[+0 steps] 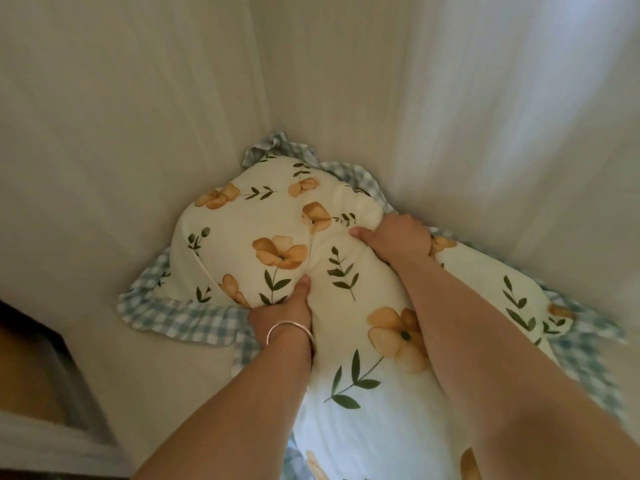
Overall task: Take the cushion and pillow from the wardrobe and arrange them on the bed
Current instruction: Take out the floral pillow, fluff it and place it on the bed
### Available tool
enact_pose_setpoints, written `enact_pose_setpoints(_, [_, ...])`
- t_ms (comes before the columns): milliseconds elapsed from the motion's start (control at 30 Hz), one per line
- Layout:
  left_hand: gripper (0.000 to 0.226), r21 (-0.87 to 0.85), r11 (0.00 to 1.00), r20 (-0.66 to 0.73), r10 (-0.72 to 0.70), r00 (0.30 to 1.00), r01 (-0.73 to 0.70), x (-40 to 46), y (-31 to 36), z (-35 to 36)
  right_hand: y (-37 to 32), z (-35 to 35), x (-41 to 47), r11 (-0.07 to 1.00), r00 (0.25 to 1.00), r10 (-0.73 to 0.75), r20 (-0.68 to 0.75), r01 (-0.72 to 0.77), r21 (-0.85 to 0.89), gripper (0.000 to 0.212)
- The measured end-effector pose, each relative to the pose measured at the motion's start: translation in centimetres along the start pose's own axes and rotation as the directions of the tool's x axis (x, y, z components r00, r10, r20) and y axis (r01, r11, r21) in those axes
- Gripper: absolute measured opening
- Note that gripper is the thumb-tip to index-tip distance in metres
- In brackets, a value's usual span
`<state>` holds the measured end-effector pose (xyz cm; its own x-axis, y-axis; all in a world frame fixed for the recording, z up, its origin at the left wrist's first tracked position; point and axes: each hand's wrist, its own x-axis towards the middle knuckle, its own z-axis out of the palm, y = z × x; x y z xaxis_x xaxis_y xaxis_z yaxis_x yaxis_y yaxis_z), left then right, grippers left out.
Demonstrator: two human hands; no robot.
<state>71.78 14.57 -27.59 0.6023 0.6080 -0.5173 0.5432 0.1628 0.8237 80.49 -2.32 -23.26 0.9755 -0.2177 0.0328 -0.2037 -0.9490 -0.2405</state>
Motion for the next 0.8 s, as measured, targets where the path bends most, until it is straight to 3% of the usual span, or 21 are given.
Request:
enact_pose_setpoints(167, [0.093,-0.083,0.992,0.056,0.100,0.993,-0.095,-1.6,0.2,-1.3,-0.1,-2.5,-3.5,0.999,0.987,-0.018,-0.157,0.026,0.048,0.052])
enact_pose_setpoints(400, [0.087,-0.161,0.967,0.128,0.219,0.967,-0.197,-8.9,1.5,-5.0,3.4,-8.9,-10.2,0.963,0.939,0.156,-0.307,-0.075,0.259,0.064])
enact_pose_setpoints(633, [0.089,-0.249,0.876,0.153,0.457,0.876,-0.413,-16.7,3.7,-11.9,4.2,-15.3,-20.2,0.810,0.856,0.324,-0.404,-0.030,0.585,0.054])
enact_pose_setpoints(800, [0.080,-0.274,0.803,0.169,0.583,0.795,-0.530,-23.5,0.2,-17.5,6.8,-17.0,-30.0,0.696,0.818,0.399,-0.415,0.025,0.718,0.058])
